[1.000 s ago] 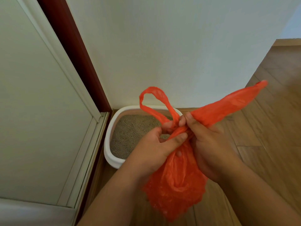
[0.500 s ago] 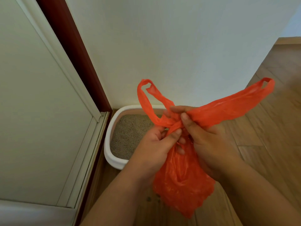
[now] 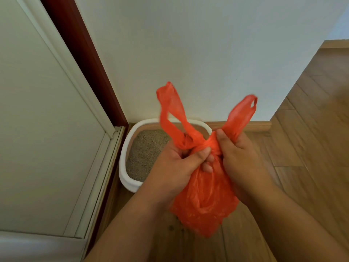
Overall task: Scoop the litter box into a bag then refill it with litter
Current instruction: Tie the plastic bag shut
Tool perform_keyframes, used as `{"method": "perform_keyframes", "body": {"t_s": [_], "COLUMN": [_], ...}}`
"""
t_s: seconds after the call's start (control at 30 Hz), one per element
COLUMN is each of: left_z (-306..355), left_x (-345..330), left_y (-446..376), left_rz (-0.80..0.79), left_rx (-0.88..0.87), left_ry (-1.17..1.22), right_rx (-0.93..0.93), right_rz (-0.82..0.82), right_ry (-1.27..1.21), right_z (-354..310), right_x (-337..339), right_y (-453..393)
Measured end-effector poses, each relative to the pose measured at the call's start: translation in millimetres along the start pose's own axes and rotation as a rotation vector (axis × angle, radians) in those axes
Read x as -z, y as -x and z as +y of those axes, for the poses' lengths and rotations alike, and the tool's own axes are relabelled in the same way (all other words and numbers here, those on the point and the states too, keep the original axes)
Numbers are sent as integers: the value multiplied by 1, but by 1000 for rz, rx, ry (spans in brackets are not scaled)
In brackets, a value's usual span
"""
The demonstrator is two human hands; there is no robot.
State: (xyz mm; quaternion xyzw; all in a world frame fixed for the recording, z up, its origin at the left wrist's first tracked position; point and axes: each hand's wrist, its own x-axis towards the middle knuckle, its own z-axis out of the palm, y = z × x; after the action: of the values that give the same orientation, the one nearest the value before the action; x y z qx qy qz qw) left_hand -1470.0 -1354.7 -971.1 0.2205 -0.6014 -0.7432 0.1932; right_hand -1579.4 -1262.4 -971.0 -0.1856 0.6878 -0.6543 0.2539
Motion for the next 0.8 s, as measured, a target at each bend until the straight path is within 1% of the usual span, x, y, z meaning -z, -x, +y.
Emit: {"method": "perform_keyframes", "body": {"t_s": [0.1,0.2,0.27,0.33,0.4,0.47,0.53,0.6,0.7,0.8], "left_z": [1,1,1,1,2,2,2,0,0,3], "left_x": [5,7,8,10,14,18,19,21,24,25], "left_y": [0,0,0,-1,-3,-5,-5,-5,-7,-6], "left_rz": [4,55,124,172,200,229,240,261,295,307], "left_rx": [-100,-165,-195,-184,-165,-184,-172,-130,-73,-72], "left_ry": [-231,-402,-480,-501,-507,-544,-599,-620,-627,-652], "right_rx": [-98,-157,-125,-84,-83,-124,-117,-103,-114,-86], "right_rz": [69,80,28,-55,-164,-296,-421,-452,-459,-482], "right_ry": [37,-39,-75,-57,-40,-42,27,58,25,98], "right_z": [3,4,3,0,-6,-11,-15,-14,-13,-9], "right_x": [3,3,2,1,2,4,6,7,11,13], "right_y": [-6,-8,-6,-4,0,5,7,7,3,-1]}}
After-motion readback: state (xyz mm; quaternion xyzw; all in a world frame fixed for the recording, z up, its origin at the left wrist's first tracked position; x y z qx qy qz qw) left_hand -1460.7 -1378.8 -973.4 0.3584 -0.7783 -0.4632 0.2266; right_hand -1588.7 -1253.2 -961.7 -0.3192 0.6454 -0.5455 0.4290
